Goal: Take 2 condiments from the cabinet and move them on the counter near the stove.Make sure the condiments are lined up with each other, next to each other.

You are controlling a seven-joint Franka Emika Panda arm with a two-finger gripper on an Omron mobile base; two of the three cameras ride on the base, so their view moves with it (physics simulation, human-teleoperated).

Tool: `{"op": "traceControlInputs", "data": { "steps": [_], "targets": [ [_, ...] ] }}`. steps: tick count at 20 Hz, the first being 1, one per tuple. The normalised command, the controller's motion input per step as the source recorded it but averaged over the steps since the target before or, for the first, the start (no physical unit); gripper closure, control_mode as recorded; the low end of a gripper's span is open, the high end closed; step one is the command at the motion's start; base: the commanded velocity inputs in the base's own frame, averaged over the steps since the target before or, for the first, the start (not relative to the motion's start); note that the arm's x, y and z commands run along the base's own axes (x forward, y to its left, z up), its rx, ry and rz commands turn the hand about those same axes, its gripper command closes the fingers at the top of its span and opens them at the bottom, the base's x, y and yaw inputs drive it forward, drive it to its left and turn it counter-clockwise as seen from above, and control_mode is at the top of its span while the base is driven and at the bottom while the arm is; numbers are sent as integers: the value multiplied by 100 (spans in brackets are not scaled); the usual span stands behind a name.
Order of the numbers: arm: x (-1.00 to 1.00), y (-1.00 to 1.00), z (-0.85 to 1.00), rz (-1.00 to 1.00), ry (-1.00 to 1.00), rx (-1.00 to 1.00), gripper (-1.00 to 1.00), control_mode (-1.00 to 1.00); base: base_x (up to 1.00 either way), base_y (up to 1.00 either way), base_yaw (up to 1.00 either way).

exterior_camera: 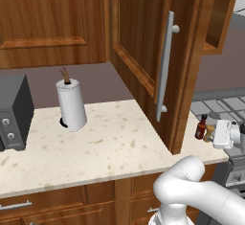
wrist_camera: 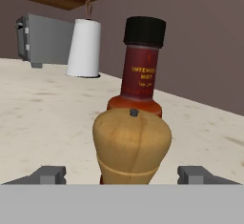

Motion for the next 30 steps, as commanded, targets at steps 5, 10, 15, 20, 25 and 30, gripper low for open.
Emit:
{"op": "traceControlInputs", "data": {
  "steps": [5, 10, 15, 20, 25, 30],
  "targets": [
    [0, 0, 0, 0, 0, 0, -100, -100, 0, 0, 0],
    [0, -12, 0, 0, 0, 0, -100, -100, 0, 0, 0],
    [0, -28, 9, 0, -2, 4, -100, -100, 0, 0, 0],
    [-8, -18, 21, 0, -8, 4, -100, -100, 0, 0, 0],
    [-32, -8, 18, 0, -8, 1, -100, -100, 0, 0, 0],
    [-43, -5, 28, 0, -6, 0, -100, -100, 0, 0, 0]
  ]
}}
